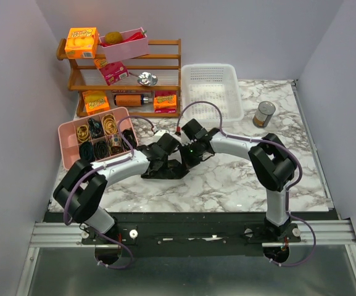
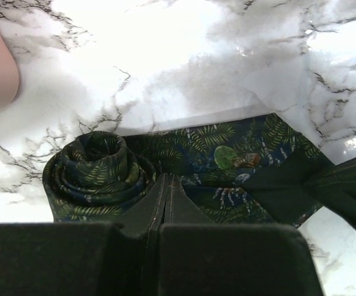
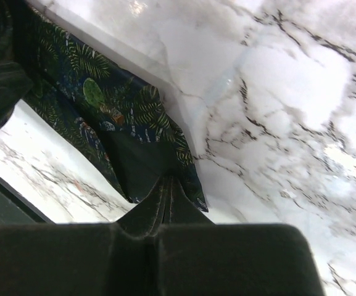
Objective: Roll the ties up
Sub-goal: Roll the tie at the center of the board.
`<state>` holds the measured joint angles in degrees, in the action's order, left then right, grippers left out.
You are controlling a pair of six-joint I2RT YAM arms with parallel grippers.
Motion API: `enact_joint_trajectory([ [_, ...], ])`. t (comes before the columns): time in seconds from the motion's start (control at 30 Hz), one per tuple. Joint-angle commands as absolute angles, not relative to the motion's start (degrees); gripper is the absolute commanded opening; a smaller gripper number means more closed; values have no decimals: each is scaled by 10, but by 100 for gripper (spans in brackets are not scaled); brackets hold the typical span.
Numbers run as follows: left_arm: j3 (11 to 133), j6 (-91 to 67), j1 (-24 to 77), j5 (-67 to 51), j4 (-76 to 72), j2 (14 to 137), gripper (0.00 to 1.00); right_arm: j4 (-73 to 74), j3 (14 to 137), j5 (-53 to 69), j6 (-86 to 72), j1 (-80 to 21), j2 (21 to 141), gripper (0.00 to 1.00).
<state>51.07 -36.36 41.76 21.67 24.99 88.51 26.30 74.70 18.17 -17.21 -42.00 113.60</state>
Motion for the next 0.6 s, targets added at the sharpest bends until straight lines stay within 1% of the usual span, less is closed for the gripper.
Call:
enact_joint_trajectory([
  [0.0, 497, -354, 421, 188, 217, 841, 0, 340, 737, 105, -132, -413, 1139, 1],
  [0.07, 490, -351, 422, 164, 195, 817, 1, 340, 745, 107, -130, -413, 1120, 1],
  [0.17, 477, -349, 422, 136, 166, 775, 13, 336, 758, 120, -127, -413, 1094, 1],
  [0.2, 476, -349, 422, 130, 161, 765, 23, 335, 761, 127, -125, -412, 1089, 1],
  [0.27, 472, -348, 421, 125, 156, 737, 32, 335, 770, 132, -123, -414, 1082, 2],
  [0.3, 472, -348, 421, 127, 156, 729, 40, 335, 779, 137, -122, -414, 1079, 2],
  [0.37, 472, -347, 420, 131, 164, 710, 49, 335, 787, 153, -120, -414, 1078, 2],
  [0.4, 473, -347, 418, 135, 168, 705, 55, 333, 793, 158, -119, -415, 1077, 2],
  [0.5, 468, -357, 410, 148, 188, 687, 63, 323, 800, 177, -115, -419, 1075, 2],
  [0.57, 451, -363, 395, 142, 187, 671, 64, 321, 813, 189, -113, -426, 1078, 1],
])
